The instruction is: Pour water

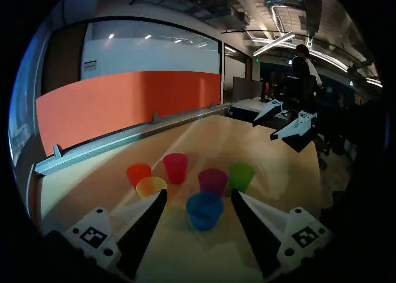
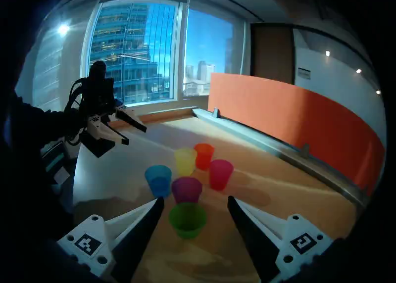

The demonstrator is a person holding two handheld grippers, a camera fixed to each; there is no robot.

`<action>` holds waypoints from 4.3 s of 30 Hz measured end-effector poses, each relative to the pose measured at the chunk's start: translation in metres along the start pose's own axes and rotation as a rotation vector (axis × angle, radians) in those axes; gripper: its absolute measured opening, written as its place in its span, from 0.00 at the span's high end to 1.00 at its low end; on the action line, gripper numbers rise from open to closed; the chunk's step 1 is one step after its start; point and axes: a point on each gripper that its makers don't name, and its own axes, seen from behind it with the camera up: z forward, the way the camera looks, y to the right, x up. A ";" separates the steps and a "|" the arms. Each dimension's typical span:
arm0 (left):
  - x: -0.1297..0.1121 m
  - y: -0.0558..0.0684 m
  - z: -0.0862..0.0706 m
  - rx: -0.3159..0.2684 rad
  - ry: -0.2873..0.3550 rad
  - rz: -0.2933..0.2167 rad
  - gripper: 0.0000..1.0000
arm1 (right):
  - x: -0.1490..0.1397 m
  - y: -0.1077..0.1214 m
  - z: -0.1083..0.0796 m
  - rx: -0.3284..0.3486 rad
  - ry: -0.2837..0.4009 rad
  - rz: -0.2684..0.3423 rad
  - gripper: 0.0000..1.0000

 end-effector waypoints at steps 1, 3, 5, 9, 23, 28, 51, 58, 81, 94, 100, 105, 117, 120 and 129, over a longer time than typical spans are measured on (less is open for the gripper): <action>-0.002 0.000 0.001 -0.002 -0.004 -0.001 0.04 | -0.003 0.000 0.002 0.003 -0.007 -0.001 0.01; -0.006 0.000 0.003 -0.007 -0.011 -0.002 0.04 | -0.010 -0.001 0.006 0.010 -0.020 -0.004 0.01; -0.011 0.001 0.005 -0.012 -0.019 -0.004 0.04 | -0.016 -0.002 0.010 0.017 -0.034 -0.007 0.00; -0.021 0.001 0.010 -0.020 -0.039 -0.010 0.04 | -0.030 -0.003 0.017 0.025 -0.064 -0.018 0.01; -0.060 0.003 0.028 -0.045 -0.119 -0.017 0.04 | -0.073 -0.011 0.043 0.060 -0.150 -0.013 0.01; -0.073 0.005 0.032 -0.056 -0.154 -0.013 0.04 | -0.084 -0.012 0.050 0.070 -0.167 -0.007 0.00; -0.104 0.011 0.061 -0.103 -0.240 -0.006 0.04 | -0.108 -0.010 0.082 0.096 -0.209 0.027 0.00; -0.106 0.016 0.073 -0.119 -0.246 0.004 0.04 | -0.109 -0.010 0.092 0.101 -0.211 0.024 0.00; -0.100 0.021 0.094 -0.139 -0.236 0.003 0.06 | -0.106 -0.018 0.108 0.126 -0.201 0.018 0.00; -0.102 0.020 0.096 -0.134 -0.235 0.012 0.14 | -0.106 -0.017 0.109 0.126 -0.199 0.018 0.09; -0.102 0.021 0.095 -0.137 -0.236 0.013 0.14 | -0.098 -0.018 0.107 0.127 -0.177 0.010 0.10; -0.102 0.020 0.093 -0.131 -0.237 0.013 0.15 | -0.091 -0.018 0.102 0.128 -0.165 0.013 0.10; -0.082 0.021 0.081 -0.104 -0.190 -0.008 0.14 | -0.078 -0.022 0.090 0.106 -0.153 0.003 0.10; -0.074 0.020 0.076 -0.092 -0.173 -0.012 0.14 | -0.071 -0.025 0.086 0.100 -0.141 0.005 0.10; -0.047 0.021 0.060 -0.057 -0.112 -0.007 0.15 | -0.048 -0.029 0.074 0.080 -0.100 0.011 0.10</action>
